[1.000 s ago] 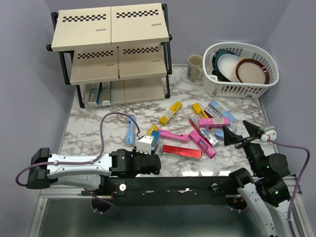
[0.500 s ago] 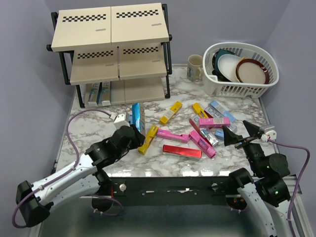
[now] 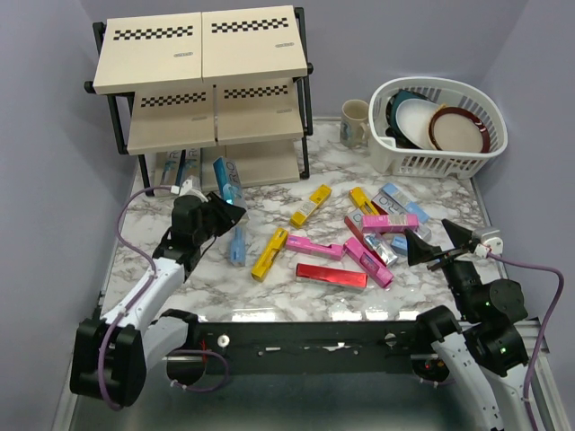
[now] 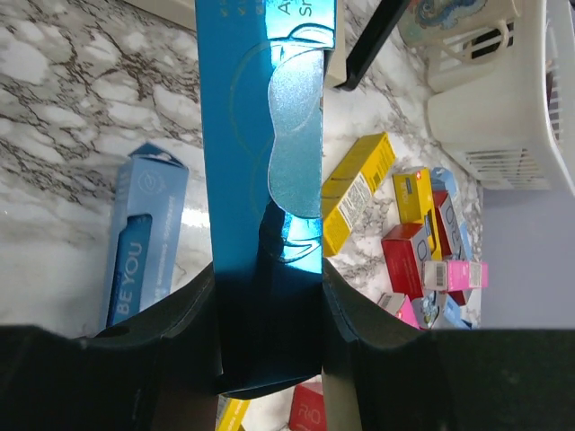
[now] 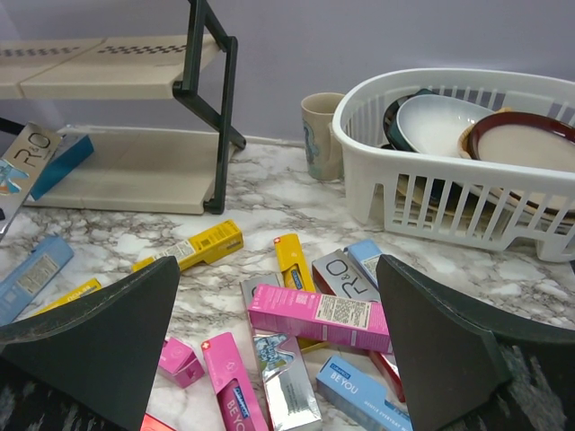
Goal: Place and organize the toothpastes onto the shelf
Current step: Place the toothpaste on the shelf.
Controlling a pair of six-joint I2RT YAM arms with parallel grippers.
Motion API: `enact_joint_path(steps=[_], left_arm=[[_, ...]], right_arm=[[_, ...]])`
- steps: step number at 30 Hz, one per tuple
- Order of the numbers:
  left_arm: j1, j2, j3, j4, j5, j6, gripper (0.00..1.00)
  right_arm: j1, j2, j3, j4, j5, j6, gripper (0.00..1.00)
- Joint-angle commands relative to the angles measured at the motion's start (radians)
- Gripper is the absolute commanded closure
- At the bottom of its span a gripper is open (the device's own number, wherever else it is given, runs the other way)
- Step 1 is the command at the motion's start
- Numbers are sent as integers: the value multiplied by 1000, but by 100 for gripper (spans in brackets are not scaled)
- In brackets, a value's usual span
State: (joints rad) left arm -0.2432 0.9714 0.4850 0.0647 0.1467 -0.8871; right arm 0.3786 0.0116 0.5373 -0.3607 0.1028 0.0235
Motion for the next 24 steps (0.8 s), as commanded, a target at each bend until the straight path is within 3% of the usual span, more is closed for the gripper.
enact_joint_path(steps=[1,5,16,24], left_arm=[[87,94,7,215,174,3,57],[162,197,17,277,217,-27,57],[234,430,76,443,272,-105,57],[282,576,167,474,310,-131,55]], right_arm=[[5,-285,12,-7,-8,-8,0],[5,-286,12,-9,-14,-8,0],[6,-286,12,-9,-11,-5,0],[8,-285,12,-11,-8,-7,0]])
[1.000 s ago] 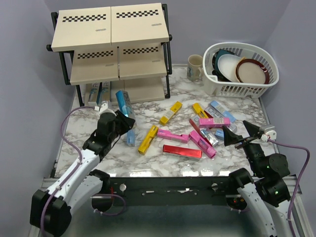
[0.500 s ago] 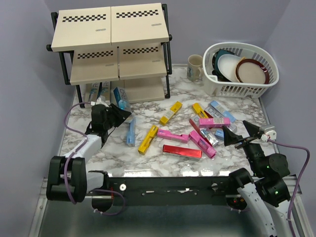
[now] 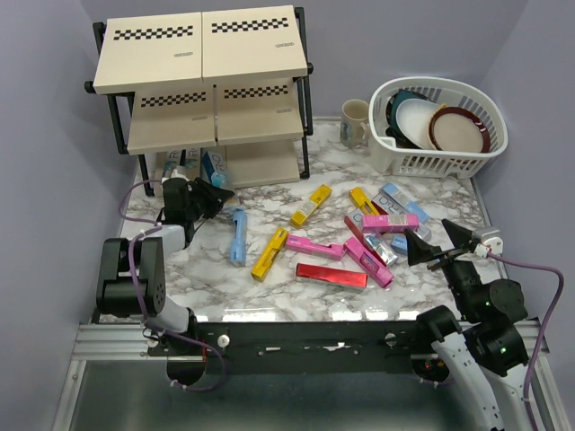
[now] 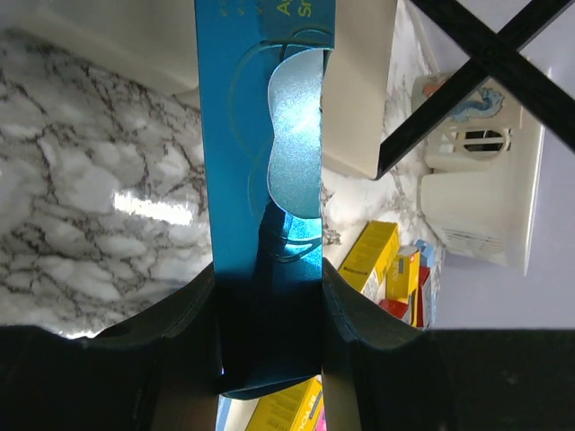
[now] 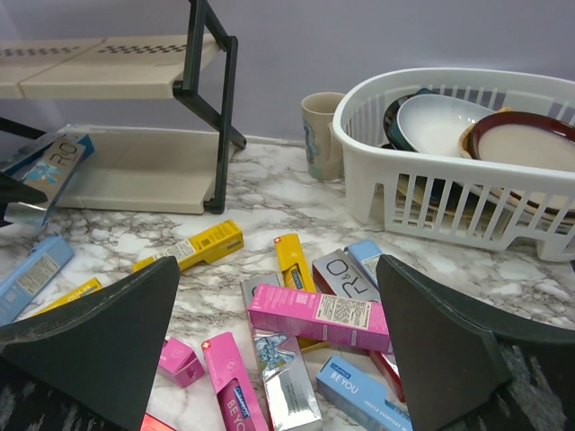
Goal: Place and organize the toothpastes onto the shelf
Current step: Place the toothpaste on the shelf.
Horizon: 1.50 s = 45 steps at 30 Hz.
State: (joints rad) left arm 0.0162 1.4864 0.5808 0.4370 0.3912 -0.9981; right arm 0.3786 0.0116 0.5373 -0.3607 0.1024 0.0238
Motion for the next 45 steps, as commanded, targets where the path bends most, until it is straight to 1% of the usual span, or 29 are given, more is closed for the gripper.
enact_joint_path(steps=[1,5,11,19,27,30,33,36,39,45], left_arm=[[27,72,79,103,69,-23,55],[37,146,116,100,84,-28,52],[53,192,125,111,67,-50,47],[70,199,116,88,29,-85,40],[111,179,54,130,3,-149,34],[117,192,34,155,5,-177,33],[123,222,24,204,28,-212,35],[129,242,2,264,51,-252,36],[134,239,-25,321,55,-283,31],[143,195,-39,305,34,-269,17]], right_arm=[[8,-285,12,-11,-7,-7,0],[8,-285,12,-11,-9,-9,0],[9,-286,10,-9,-6,-9,0],[9,-285,13,-12,-4,-9,0],[11,-286,13,-14,-7,-5,0],[9,-285,15,-14,-7,-5,0],[11,-285,15,-14,-7,-7,0],[11,-285,15,-14,-7,-7,0],[11,-286,13,-14,-7,-7,0],[11,-286,13,-14,-6,-5,0]])
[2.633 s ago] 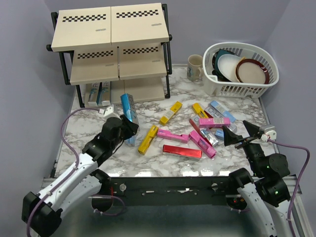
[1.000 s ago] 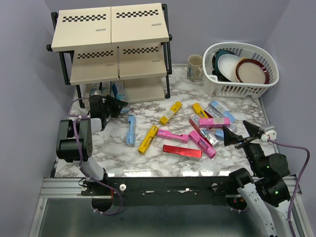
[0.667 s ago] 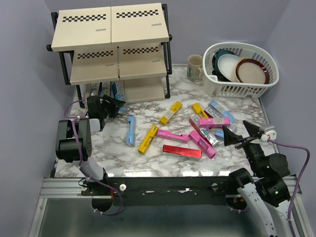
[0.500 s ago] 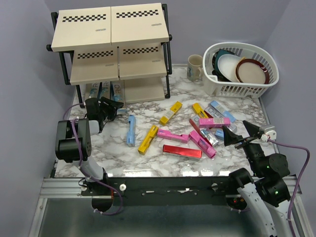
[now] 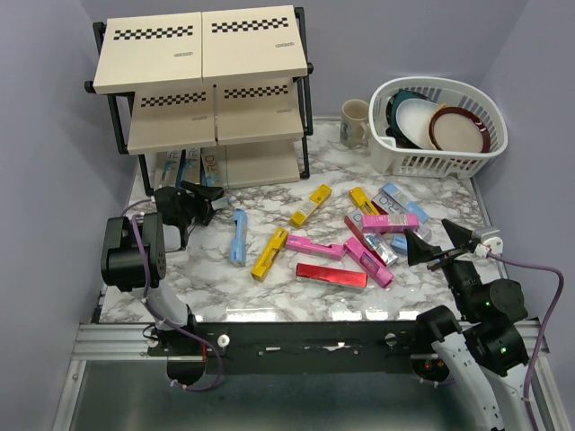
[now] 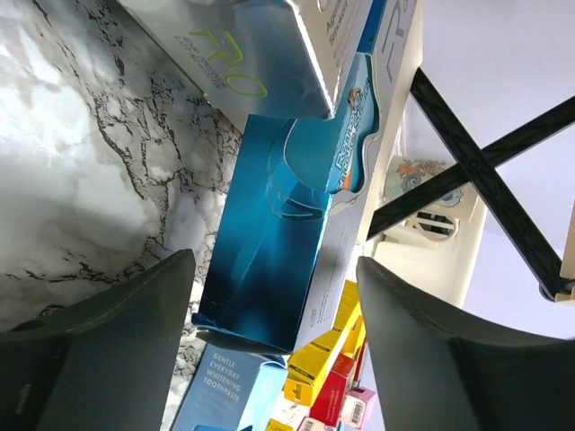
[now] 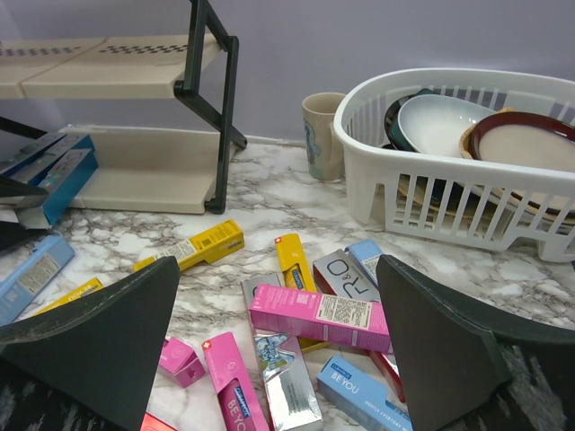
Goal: Place and organize the toothpastes onto the shelf
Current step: Place the toothpaste on the shelf.
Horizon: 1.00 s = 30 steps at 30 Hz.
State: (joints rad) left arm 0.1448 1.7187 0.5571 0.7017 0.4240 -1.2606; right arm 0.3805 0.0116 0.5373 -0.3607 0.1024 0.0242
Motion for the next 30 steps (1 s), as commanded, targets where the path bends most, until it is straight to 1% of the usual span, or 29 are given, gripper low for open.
enact_joint_path(steps=[1,2,4,5,7,14,16,19,22,25,27,30], left_arm=[[15,-44,-14,27,-1,-3,16],[18,-56,-11,16,-2,1,13],[18,-71,-2,-25,-10,18,10],[18,-88,0,-37,-13,23,5],[18,-111,-5,-76,-27,44,1],[16,-269,-48,-254,-96,141,1],[16,-298,-54,-336,-125,171,1],[16,-318,-52,-399,-162,214,1],[16,-291,-48,-403,-146,221,1],[6,-320,-72,-406,-162,230,1],[-7,-385,-80,-436,-198,247,2],[-66,-487,-85,-520,-266,291,5]], right_arm=[[9,-286,13,-15,-6,-7,0],[9,-285,13,-14,-6,-6,0],[9,-286,13,-14,-6,-7,0],[9,-285,13,-12,-6,-7,0],[9,-286,13,-14,-6,-7,0],[9,-285,13,-12,-7,-7,0],[9,-285,13,-12,-7,-7,0],[9,-286,15,-12,-9,-6,0],[9,-286,15,-14,-12,-4,0],[9,-286,15,-14,-7,-6,0],[9,-285,13,-14,-7,-6,0],[9,-286,13,-11,-10,-7,0]])
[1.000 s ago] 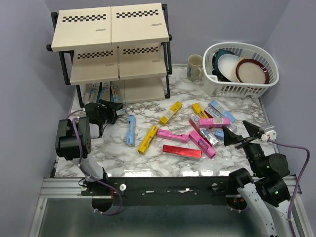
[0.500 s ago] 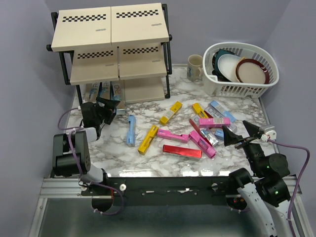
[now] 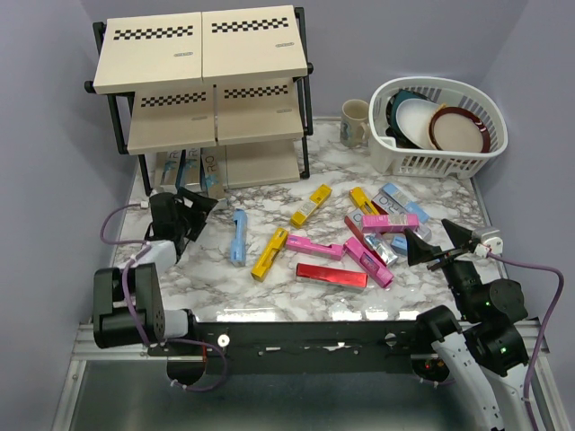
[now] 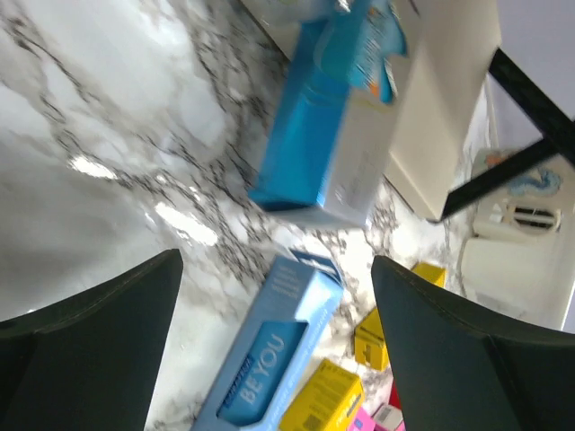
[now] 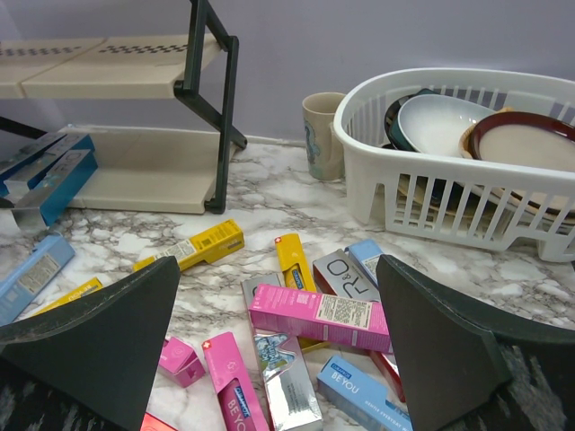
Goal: Place and organize the toothpastes onto the shelf
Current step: Place the toothpaste on the shelf, then adjust the toothpaste on the shelf.
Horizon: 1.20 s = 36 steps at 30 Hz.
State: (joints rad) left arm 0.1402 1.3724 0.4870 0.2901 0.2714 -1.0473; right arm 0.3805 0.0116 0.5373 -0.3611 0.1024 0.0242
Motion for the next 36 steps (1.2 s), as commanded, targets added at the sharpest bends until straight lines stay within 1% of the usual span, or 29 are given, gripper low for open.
enact_joint_path(steps=[1,3,4,5,7,8,12,16,19,25,36], left_arm=[[-82,-162,-16,-141,-165,85,5],[-135,-206,-24,-149,-213,96,6],[-137,-213,-36,-126,-234,96,7],[-187,-210,-37,-115,-263,95,7],[-203,-190,-27,-97,-264,95,7],[-211,-176,-21,-89,-290,92,8],[-241,-101,-4,-28,-316,84,8],[-248,-58,19,55,-337,92,10],[-248,-33,41,78,-348,93,13],[-252,-13,61,113,-331,47,20],[-251,83,136,152,-370,56,22]], right_arm=[[9,-285,13,-10,-7,-7,0],[9,-286,13,-12,-9,-7,0],[9,-286,13,-13,-9,-7,0],[9,-285,13,-12,-7,-9,0],[9,-286,13,-10,-9,-7,0],[8,-285,13,-13,-7,-9,0],[9,-285,13,-13,-3,-9,0],[9,-285,12,-10,-6,-10,0],[9,-286,10,-12,-3,-12,0],[9,-286,9,-9,0,-12,0],[8,-285,7,-7,0,-13,0]])
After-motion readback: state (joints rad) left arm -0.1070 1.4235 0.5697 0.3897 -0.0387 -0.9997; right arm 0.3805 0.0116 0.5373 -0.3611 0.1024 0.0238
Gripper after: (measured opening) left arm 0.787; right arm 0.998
